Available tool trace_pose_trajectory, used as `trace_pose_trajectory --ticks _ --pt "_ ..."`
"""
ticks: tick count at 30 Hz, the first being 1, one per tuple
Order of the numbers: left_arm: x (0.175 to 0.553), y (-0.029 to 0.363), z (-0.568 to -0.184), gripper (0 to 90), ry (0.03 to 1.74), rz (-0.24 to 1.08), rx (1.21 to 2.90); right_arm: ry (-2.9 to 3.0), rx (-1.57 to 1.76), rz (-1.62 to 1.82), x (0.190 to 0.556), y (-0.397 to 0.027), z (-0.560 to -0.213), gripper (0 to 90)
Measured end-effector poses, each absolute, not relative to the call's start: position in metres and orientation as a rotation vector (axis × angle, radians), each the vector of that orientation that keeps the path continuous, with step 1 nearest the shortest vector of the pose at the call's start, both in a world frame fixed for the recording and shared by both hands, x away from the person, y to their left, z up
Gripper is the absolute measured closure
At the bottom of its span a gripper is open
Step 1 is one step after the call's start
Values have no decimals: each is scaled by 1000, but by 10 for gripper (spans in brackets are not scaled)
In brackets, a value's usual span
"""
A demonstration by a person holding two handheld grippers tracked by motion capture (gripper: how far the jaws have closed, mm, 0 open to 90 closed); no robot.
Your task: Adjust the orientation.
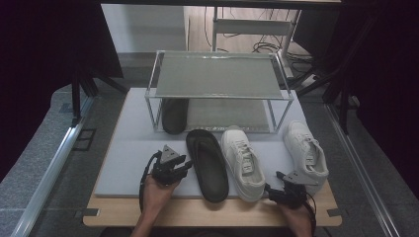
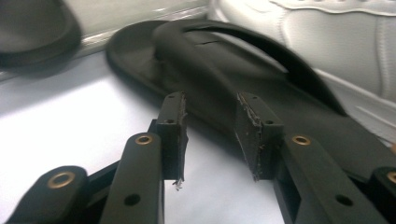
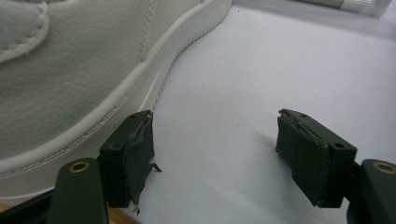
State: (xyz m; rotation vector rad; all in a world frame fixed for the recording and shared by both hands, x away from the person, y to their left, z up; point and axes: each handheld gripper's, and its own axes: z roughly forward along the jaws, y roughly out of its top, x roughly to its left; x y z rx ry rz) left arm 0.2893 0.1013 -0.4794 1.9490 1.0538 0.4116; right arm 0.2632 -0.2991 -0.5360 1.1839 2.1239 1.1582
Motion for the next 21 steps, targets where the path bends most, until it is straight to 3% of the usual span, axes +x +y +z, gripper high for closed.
trace_pose_trajectory --ticks 12,21 --pt "294 75 -486 505 1062 453 1967 2124 1184 1158 263 -299 -536 276" --pt "297 73 -492 522 1103 429 1993 2124 1184 1158 263 -299 -536 276"
